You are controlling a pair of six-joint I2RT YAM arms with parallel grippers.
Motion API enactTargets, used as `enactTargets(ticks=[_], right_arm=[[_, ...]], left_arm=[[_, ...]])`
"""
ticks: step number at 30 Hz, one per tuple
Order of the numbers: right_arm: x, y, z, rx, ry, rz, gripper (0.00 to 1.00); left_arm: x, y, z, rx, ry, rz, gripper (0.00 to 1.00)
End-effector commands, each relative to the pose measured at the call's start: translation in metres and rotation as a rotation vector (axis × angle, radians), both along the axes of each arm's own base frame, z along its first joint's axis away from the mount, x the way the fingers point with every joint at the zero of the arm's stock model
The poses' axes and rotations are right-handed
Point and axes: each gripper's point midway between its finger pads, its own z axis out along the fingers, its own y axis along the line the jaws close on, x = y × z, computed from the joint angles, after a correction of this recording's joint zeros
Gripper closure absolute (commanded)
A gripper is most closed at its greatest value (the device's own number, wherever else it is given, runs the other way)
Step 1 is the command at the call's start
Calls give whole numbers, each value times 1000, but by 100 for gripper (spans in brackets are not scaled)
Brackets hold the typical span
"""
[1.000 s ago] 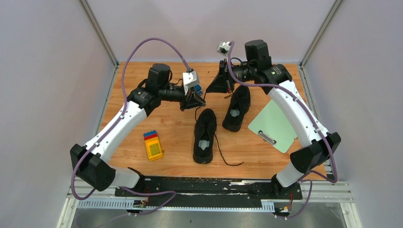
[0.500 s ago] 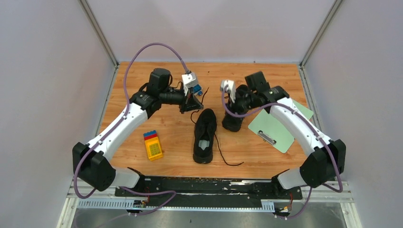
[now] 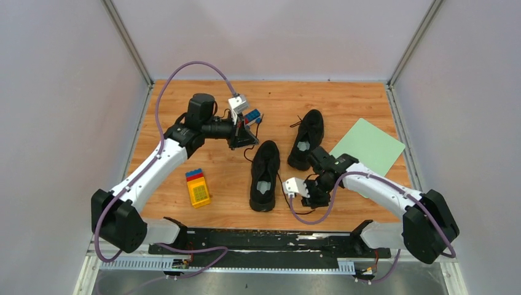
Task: Tie the shoes
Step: Wrap the shoelace around the shoelace.
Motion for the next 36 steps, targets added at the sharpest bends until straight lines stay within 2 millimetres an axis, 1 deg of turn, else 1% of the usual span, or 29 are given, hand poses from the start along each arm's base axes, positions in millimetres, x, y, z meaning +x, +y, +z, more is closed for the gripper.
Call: enactTargets(ticks=[1,4,7,10,14,16,18,20,25,27,28,29,30,31,32,34,36], right_arm=[[10,-1,-22,-91,-142,180,62],[10,6,-25,-89,-150,217,62],[3,4,-29,-99,-137,267,61],[-10,5,-33,-96,-101,309,61],[-31,8,-29,-80,-40,353,60],[-36,6,-31,-90,-27,372,60],[-37,3,-34,-106,-29,378,60],[-35,2,-41,-122,-41,376,62],[-31,5,-55,-132,-74,370,65],[-28,5,-59,-142,-96,364,69],[-25,4,-61,-146,-110,358,77],[-22,4,-61,-152,-125,354,91],[-18,5,-58,-160,-141,344,99],[-9,4,-52,-179,-174,320,100],[3,7,-40,-182,-214,301,100],[23,12,-7,-154,-275,266,100],[41,21,38,-77,-353,235,100]], left_arm=[[4,4,13,-58,22,32,100],[6,8,16,-65,24,47,100],[6,10,16,-66,28,50,100],[6,10,13,-67,42,48,100],[8,9,13,-69,47,51,100],[9,10,14,-69,46,54,100],[9,10,14,-69,45,55,100],[10,9,14,-70,48,57,100],[11,10,13,-71,53,63,100],[11,10,13,-69,52,64,100],[11,11,13,-69,53,64,100],[11,11,13,-68,52,65,100],[11,11,12,-67,53,65,100],[11,10,10,-64,58,64,100],[11,11,8,-60,59,62,100],[11,11,3,-45,68,57,100],[11,11,-5,-26,94,47,100]])
